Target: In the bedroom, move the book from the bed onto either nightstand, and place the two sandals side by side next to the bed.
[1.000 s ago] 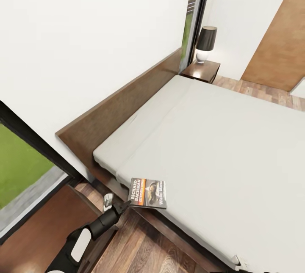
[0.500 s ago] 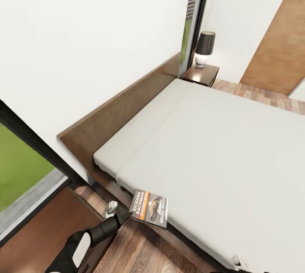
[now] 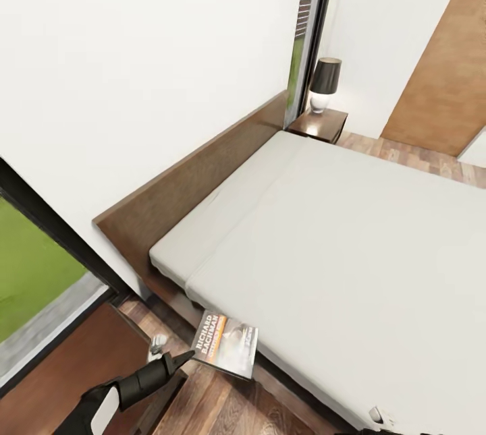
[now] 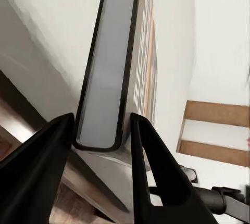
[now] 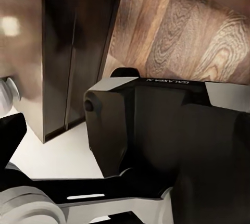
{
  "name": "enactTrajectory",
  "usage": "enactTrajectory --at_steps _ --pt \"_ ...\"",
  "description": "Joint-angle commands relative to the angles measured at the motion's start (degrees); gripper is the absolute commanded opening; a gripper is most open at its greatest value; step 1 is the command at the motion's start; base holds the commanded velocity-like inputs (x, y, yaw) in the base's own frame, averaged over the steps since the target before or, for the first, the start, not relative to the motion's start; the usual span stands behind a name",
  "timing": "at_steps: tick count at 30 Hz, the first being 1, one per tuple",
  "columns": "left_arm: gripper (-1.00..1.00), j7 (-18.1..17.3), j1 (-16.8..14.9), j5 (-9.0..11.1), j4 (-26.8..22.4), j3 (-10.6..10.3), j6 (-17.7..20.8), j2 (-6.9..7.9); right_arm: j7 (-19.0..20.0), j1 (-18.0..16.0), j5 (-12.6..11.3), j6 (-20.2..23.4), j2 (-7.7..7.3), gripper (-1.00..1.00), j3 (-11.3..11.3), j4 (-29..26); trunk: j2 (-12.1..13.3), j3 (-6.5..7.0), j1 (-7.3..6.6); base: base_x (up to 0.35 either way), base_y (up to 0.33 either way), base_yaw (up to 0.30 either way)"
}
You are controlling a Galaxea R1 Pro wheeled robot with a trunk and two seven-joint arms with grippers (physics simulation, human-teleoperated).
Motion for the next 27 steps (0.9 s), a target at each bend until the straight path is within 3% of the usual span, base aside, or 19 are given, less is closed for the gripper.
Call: enactTrajectory --at_steps 1,7,9,14,17,27 --pt "-1.0 -0.7 0.0 0.1 0.4 0.1 0.0 0.08 0.2 -0.1 0.4 0.4 -0.02 1.0 -0.5 0.1 0.0 0.04 0.01 0.0 0.0 0.0" --pt "-1.0 -2.9 0.0 0.1 1.9 -0.2 -1.9 0.17 0.2 -0.1 0.4 0.4 -0.02 1.0 -0.5 0.1 0.0 0.6 0.01 0.0 0.0 0.0" --pt "-1.0 -3.1 0.0 0.1 1.9 -2.0 -1.9 0.17 0.1 -0.1 0.4 0.4 -0.02 1.0 -0.5 0.1 0.0 0.78 0.01 0.0 0.0 0.0" --pt "-1.0 -7.2 0.0 0.2 1.9 -9.0 -2.0 0.18 0.1 -0.1 0.4 0.4 -0.02 1.0 -0.5 0.1 0.0 1.24 0.01 0.0 0.0 0.0" --pt "-1.0 -8.5 0.0 0.2 2.0 -10.8 -2.0 0.12 0.2 -0.1 0.4 0.4 -0.02 1.0 -0.5 0.1 0.0 1.51 0.01 0.0 0.0 0.0" --pt "-1.0 -9.0 0.0 0.2 2.1 -11.4 -2.1 0.11 0.2 -0.1 0.4 0.4 -0.02 1.0 -0.5 0.1 0.0 1.62 0.01 0.0 0.0 0.0"
